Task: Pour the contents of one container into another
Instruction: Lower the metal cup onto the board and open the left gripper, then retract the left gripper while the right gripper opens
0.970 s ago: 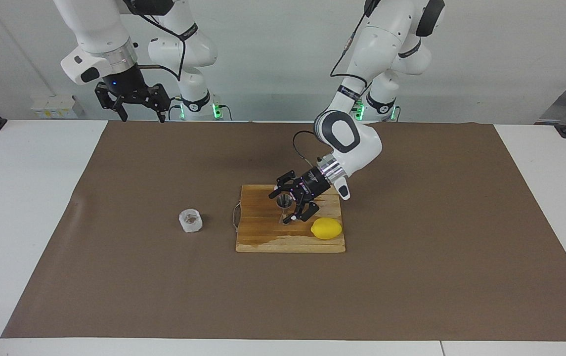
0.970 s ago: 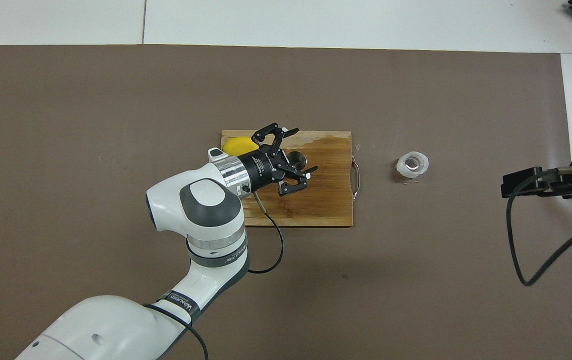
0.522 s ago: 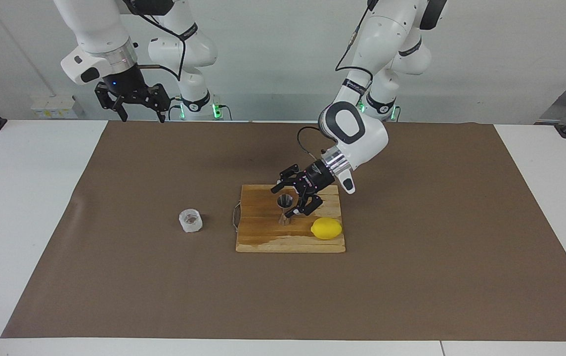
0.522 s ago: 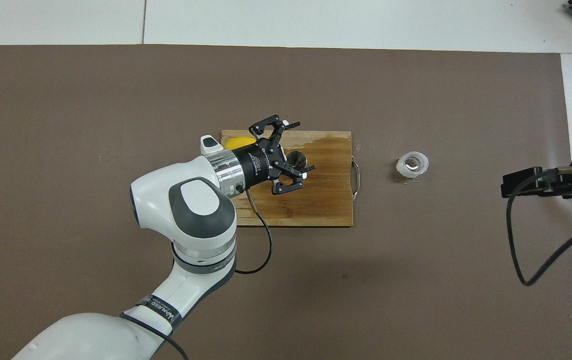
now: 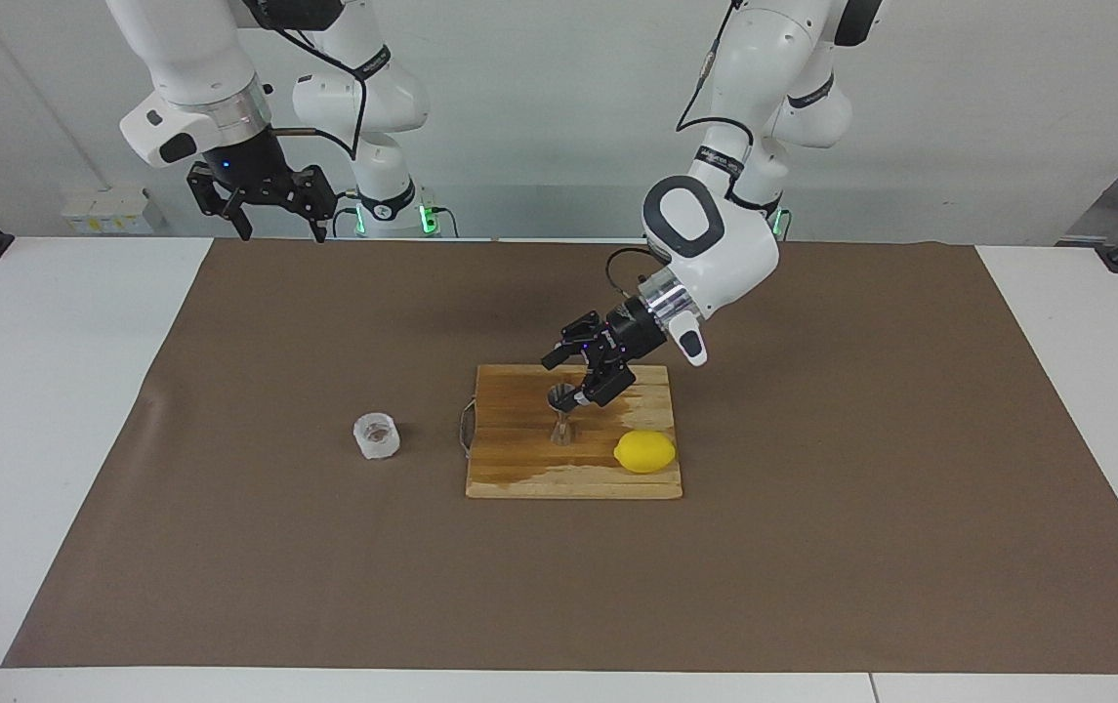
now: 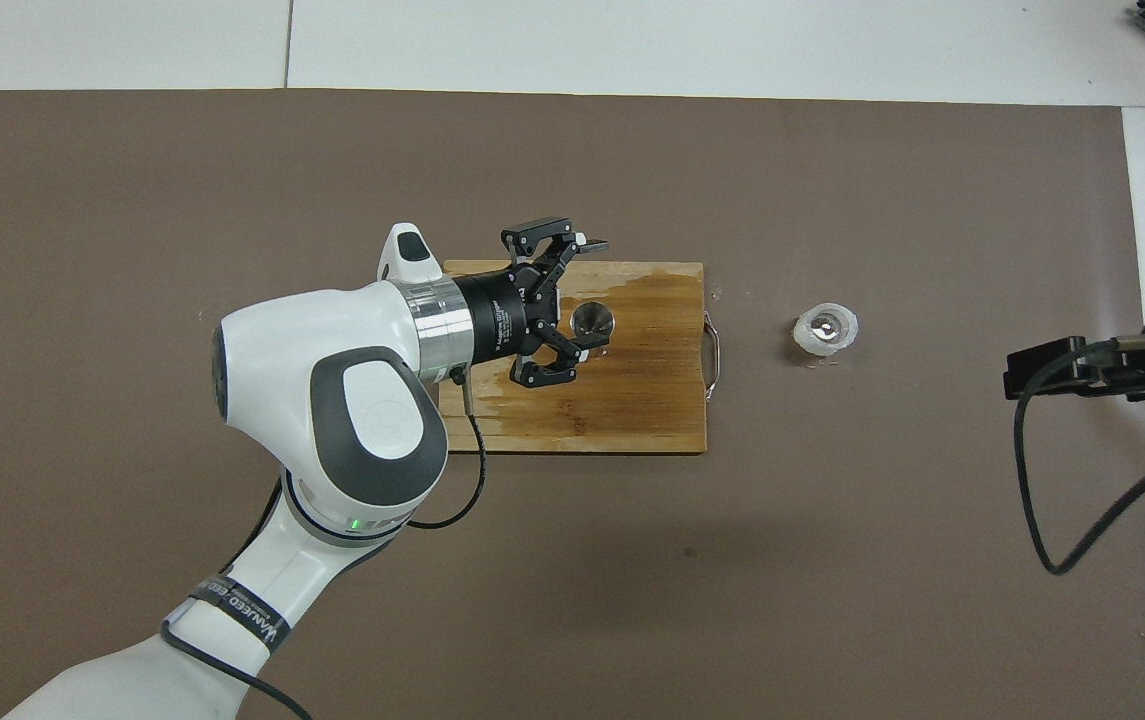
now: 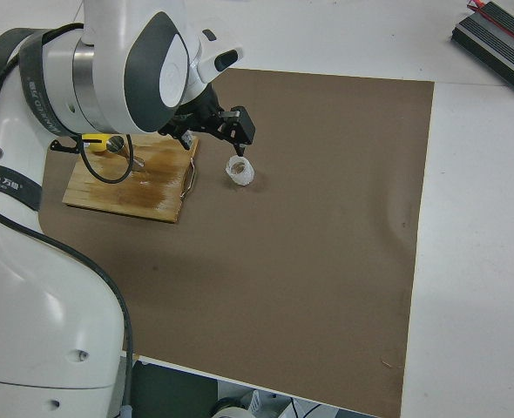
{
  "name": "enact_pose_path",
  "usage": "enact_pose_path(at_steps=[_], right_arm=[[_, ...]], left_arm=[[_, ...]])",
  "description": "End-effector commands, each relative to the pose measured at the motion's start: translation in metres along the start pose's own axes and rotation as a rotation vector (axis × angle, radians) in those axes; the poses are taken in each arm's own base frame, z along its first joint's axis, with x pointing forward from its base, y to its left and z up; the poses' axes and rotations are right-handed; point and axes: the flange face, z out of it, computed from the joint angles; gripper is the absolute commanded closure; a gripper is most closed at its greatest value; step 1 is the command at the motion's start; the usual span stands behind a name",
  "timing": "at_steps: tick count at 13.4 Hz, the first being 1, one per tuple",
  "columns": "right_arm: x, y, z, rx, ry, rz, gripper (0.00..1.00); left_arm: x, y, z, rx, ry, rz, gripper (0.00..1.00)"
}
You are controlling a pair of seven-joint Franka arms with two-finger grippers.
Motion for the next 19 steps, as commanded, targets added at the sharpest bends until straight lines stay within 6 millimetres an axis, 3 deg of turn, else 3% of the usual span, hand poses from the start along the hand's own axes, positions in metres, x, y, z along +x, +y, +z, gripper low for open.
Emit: enact_pose_path(at_steps=[1,5,9,11,12,13,16,19], right_arm=[[-0.013,0.005,-0.008,0.017,-0.019,0.016,0.0],[-0.016,0.015,0.001,0.119,-0.025,-0.198,0.0],[-0.012,0.045,0.033,0.137,0.013,-0.573,0.0],[-0.007,0.068,0.072,0.132,0.05,-0.831,0.0],[-0.006,0.069,0.09,0.113,0.086,-1.001,0.0],[-0.004,0.073,0.106,0.129,0.113,-1.102,0.0],[0.018,0.116,0.177,0.272,0.229,-1.283,0.0],[0.05,0.143,0.248,0.352,0.425,-1.41,0.0]], left_arm=[[-0.003,-0.001,-0.022,0.101,0.035,0.141,0.0],[-0.003,0.017,-0.049,0.386,0.142,0.459,0.0],[0.011,0.048,-0.1,0.564,0.21,0.639,0.0],[0.012,0.055,-0.126,0.601,0.211,0.743,0.0],[0.021,0.057,-0.145,0.65,0.232,0.815,0.0],[0.018,0.058,-0.159,0.696,0.245,0.893,0.0],[0.032,0.059,-0.21,0.748,0.289,1.011,0.0],[0.033,0.054,-0.234,0.93,0.339,1.17,0.0]])
